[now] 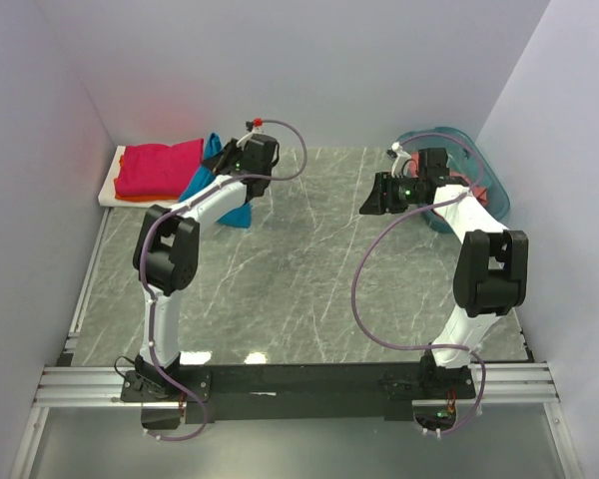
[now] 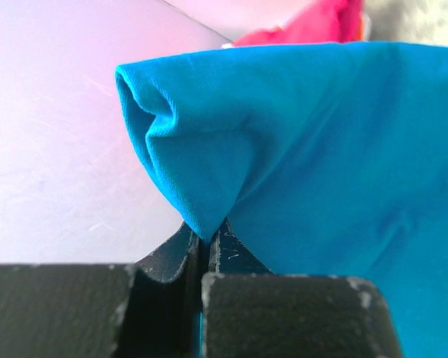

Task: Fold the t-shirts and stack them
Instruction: Neatly place the folded tshirt to the corner

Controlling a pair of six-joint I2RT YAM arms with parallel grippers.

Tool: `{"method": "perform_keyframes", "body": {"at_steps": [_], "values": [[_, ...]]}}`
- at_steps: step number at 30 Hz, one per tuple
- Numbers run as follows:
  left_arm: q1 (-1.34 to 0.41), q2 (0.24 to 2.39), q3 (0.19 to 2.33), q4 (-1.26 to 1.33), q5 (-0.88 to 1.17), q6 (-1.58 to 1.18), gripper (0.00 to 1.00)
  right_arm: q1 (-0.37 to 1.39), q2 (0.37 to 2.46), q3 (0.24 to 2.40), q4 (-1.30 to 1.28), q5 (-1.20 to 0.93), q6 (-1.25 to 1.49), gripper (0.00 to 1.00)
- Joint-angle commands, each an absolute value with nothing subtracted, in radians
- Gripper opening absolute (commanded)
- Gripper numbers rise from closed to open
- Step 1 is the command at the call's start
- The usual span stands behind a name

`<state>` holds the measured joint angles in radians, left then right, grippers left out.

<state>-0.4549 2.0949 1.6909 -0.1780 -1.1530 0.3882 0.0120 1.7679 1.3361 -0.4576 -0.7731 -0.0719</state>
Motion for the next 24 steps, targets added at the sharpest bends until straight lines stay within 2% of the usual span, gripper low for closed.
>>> {"method": "perform_keyframes", "body": {"at_steps": [1, 8, 24], "values": [[-0.436, 2.103, 1.767, -0.045, -1.215, 0.515, 0.0, 0.006, 1.713, 1.321, -0.431, -0.805, -0.081, 0.63], [-0.425, 2.164, 1.877, 0.053, -1.221, 0.633, 0.0, 0.005, 1.715, 1.309, -0.428, -0.831, -0.087, 0.63], [-0.403, 2.151, 1.937, 0.109, -1.229, 0.703, 0.0, 0.005, 1.72, 1.302, -0.422, -0.854, -0.084, 0.63]]}}
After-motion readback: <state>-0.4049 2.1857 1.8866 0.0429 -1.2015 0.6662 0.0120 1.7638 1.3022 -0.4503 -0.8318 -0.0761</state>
